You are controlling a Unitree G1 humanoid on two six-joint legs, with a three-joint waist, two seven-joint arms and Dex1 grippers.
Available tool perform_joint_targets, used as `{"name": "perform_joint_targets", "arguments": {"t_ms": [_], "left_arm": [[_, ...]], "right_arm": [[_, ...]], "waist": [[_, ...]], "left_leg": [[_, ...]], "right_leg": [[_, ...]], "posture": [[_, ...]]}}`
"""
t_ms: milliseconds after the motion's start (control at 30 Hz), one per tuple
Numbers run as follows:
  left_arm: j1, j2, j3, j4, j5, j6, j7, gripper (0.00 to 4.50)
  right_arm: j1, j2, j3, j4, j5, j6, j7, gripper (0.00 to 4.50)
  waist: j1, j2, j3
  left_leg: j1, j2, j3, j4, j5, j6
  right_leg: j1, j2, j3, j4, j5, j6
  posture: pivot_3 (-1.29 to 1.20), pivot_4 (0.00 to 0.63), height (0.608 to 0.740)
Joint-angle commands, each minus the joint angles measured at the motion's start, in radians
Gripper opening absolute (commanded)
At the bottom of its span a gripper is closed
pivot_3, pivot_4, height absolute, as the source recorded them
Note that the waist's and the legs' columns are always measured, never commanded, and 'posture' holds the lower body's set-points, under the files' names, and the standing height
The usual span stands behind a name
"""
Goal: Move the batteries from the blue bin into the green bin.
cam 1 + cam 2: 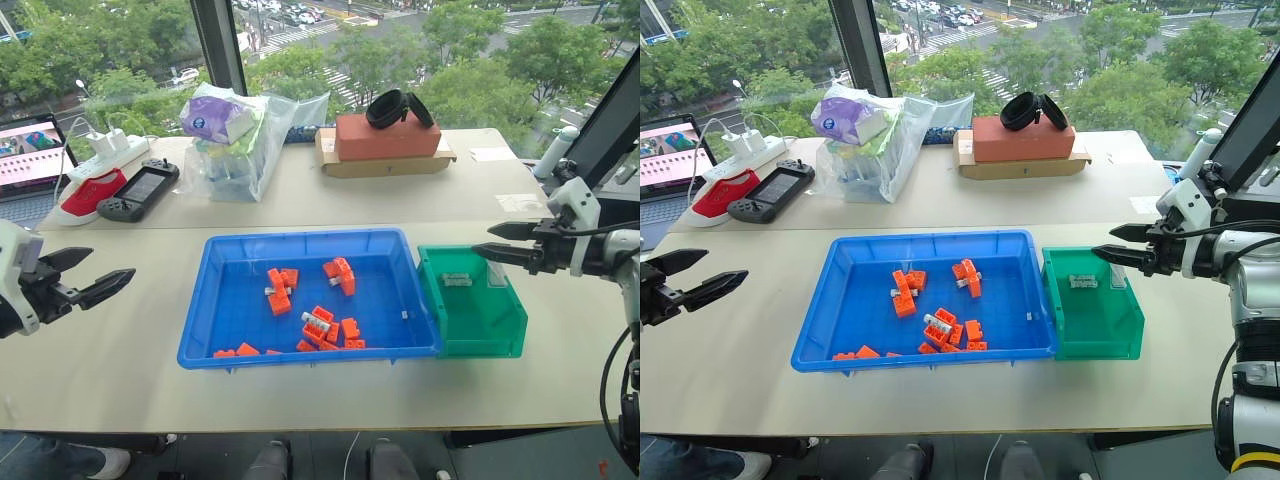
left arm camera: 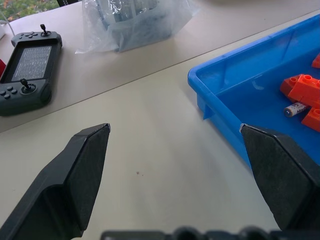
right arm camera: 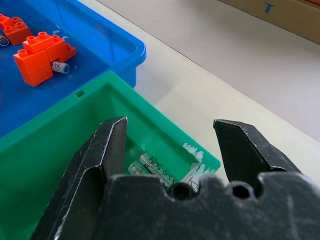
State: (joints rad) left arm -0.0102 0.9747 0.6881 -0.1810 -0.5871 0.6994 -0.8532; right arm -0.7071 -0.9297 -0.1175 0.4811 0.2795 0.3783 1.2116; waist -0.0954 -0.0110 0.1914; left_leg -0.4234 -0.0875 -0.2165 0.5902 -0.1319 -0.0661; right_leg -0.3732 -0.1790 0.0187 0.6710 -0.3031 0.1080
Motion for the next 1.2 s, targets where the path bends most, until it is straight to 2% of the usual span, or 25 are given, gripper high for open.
{"name": "perform_joint_targets", "arguments": {"t_ms": [33, 233, 367, 500, 600, 833, 1000, 1200], "left_arm": [[-0.040, 0.023, 0.021, -0.022, -0.042, 0.023, -0.004, 4.50], [-0.106, 0.093, -0.020, -0.105, -0.131, 0.099, -0.061, 4.50], [-0.162, 0.109, -0.087, -0.168, -0.197, 0.142, -0.071, 4.50], [-0.179, 0.099, -0.136, -0.192, -0.185, 0.138, -0.052, 4.50], [-0.169, 0.082, -0.140, -0.192, -0.166, 0.123, -0.033, 4.50], [-0.108, 0.031, -0.136, -0.297, -0.183, 0.137, 0.015, 4.50], [-0.091, 0.009, -0.175, -0.332, -0.177, 0.152, 0.054, 4.50], [-0.076, 0.022, -0.183, -0.391, -0.224, 0.176, 0.043, 4.50]], "right_arm": [[-0.009, -0.006, -0.019, -0.050, 0.017, -0.019, 0.009, 3.26], [-0.076, 0.004, 0.027, -0.183, 0.029, -0.046, 0.075, 3.26], [-0.234, 0.060, 0.167, -0.300, 0.032, -0.028, 0.201, 3.26], [-0.345, 0.119, 0.274, -0.311, 0.006, -0.039, 0.291, 3.26], [-0.407, 0.204, 0.354, -0.320, 0.007, -0.009, 0.331, 3.26], [-0.418, 0.305, 0.469, -0.369, 0.004, 0.006, 0.383, 3.26], [-0.404, 0.374, 0.564, -0.386, -0.084, -0.142, 0.369, 3.26], [-0.435, 0.448, 0.655, -0.222, -0.202, -0.348, 0.385, 3.26]], "waist": [[0.000, 0.000, 0.000], [-0.003, 0.000, 0.000], [-0.010, 0.000, 0.000], [-0.007, -0.001, 0.000], [-0.002, -0.002, 0.000], [0.000, -0.002, 0.000], [-0.003, -0.003, 0.000], [-0.003, -0.003, 0.000]], "left_leg": [[0.000, 0.000, 0.000, 0.000, 0.000, 0.000], [-0.001, 0.000, 0.000, 0.001, 0.000, 0.000], [0.000, 0.001, 0.000, 0.000, 0.000, 0.000], [0.000, 0.001, 0.000, 0.000, 0.000, 0.000], [-0.001, 0.001, 0.000, 0.000, 0.000, 0.000], [-0.001, 0.001, 0.000, 0.000, 0.000, 0.000], [-0.001, 0.001, 0.000, 0.000, 0.000, 0.000], [-0.001, 0.001, 0.000, 0.000, 0.001, -0.001]], "right_leg": [[0.000, 0.000, 0.000, 0.000, 0.000, 0.000], [0.000, 0.000, 0.000, 0.000, -0.001, 0.002], [-0.001, 0.001, 0.000, 0.001, -0.001, 0.003], [-0.001, 0.001, 0.000, 0.001, -0.002, 0.003], [-0.001, 0.001, 0.000, 0.000, -0.001, 0.002], [-0.002, 0.001, 0.000, 0.001, 0.002, -0.003], [-0.004, 0.001, 0.000, 0.003, 0.002, -0.003], [-0.005, 0.001, 0.000, 0.006, 0.002, -0.003]], "posture": [[0.00, 0.150, 0.740], [0.00, 0.150, 0.740], [0.00, 0.150, 0.740], [0.00, 0.150, 0.740], [0.00, 0.150, 0.740], [0.00, 0.150, 0.740], [0.00, 0.150, 0.740], [0.00, 0.150, 0.740]]}}
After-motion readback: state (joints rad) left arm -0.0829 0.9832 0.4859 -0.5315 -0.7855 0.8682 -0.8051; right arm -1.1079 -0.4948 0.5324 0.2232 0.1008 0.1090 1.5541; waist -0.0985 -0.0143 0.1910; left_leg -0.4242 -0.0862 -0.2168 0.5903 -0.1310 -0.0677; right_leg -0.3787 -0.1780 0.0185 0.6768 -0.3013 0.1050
